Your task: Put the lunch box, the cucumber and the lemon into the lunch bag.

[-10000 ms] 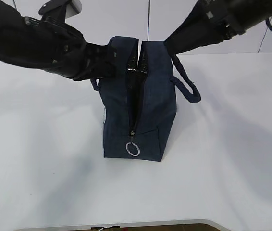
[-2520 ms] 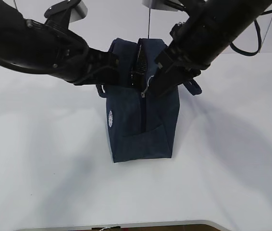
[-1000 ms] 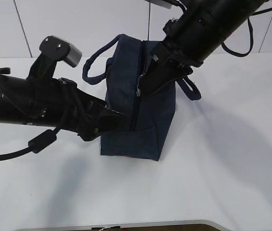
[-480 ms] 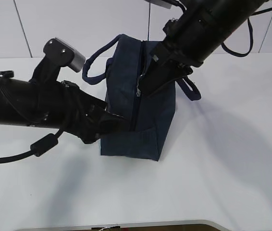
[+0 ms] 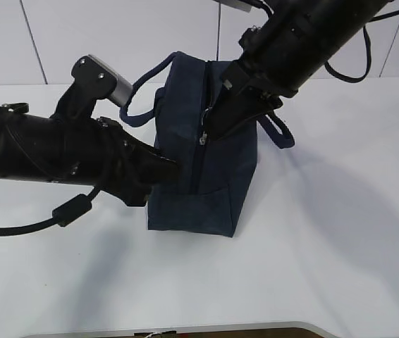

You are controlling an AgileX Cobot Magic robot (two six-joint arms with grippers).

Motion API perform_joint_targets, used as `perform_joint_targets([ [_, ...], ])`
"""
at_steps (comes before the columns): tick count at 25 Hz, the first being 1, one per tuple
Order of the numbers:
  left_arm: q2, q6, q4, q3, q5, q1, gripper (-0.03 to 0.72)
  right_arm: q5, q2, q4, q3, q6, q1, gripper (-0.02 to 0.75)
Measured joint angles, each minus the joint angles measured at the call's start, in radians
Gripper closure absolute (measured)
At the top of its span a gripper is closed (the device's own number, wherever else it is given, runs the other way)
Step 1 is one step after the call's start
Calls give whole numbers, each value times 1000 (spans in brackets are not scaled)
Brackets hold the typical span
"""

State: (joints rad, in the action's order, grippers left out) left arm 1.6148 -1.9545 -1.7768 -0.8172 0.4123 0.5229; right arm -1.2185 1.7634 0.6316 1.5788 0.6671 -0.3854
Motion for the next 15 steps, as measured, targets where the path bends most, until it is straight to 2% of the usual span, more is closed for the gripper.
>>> perform_joint_targets([
  [2, 5, -2, -4, 0, 1, 0, 591, 0, 0, 0, 0, 0, 0, 733],
  [4, 11, -2, -11, 0, 2, 0, 669, 0, 0, 0, 0, 0, 0, 733],
  [15, 19, -4, -20, 0, 6, 0, 692, -1, 0, -31, 21, -36, -2, 733],
])
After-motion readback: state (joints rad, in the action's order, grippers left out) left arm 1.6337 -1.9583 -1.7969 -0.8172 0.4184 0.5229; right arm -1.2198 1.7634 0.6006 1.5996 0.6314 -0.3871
